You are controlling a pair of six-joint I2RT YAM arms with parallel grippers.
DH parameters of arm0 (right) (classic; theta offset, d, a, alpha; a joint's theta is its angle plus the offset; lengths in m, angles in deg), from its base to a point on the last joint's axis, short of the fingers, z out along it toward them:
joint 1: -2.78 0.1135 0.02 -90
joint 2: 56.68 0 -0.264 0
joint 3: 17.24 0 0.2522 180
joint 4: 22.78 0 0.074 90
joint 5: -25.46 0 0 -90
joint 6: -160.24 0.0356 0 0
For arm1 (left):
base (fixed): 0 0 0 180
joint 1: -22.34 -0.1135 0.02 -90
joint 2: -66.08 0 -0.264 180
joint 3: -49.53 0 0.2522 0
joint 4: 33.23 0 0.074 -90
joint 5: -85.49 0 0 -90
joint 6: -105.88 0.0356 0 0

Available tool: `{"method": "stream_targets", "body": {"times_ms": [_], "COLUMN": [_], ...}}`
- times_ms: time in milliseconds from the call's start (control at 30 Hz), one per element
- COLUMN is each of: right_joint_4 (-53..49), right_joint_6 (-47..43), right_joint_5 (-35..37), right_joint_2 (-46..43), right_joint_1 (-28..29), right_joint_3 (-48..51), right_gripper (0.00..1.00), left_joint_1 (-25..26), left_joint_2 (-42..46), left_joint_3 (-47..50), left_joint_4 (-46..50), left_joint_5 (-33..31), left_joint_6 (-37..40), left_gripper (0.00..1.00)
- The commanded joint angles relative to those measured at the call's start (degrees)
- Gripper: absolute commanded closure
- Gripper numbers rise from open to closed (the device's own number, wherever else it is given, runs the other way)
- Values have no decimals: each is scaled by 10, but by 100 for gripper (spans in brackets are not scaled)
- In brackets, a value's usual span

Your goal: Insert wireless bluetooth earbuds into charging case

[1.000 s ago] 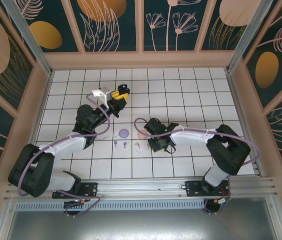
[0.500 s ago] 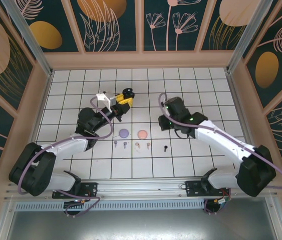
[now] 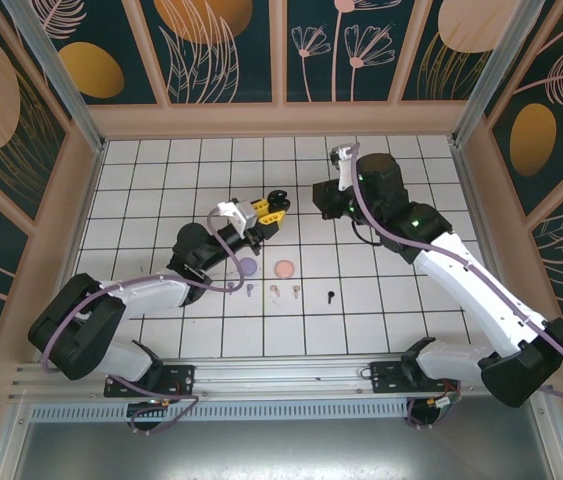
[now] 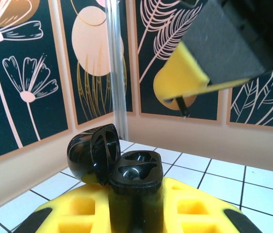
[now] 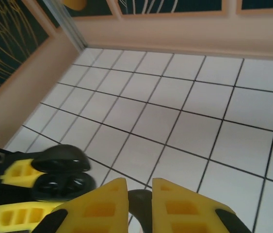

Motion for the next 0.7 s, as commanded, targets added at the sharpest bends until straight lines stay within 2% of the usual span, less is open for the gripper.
{"method": "stream_targets", "body": {"times_ms": [0,233,667], "right_joint_4": [57,133,240], "right_joint_6": [-11,-3,13], "right_joint_5": [-47,-99,-100], "right_joint_2": [-29,-44,-55], "right_joint_1": [-1,1,32], "right_joint_3": [-1,32,102], "right_gripper": [86,85,85], "left_joint_1": [9,15,23], "left_joint_2": [-11,-29,-46], "left_joint_3": [-15,-36,-61], "left_joint_4": [-56,-74,-78], "left_joint_5": [-22,-10,6], "left_joint_6": [38,37,29], "left_gripper": [100,100,100]}}
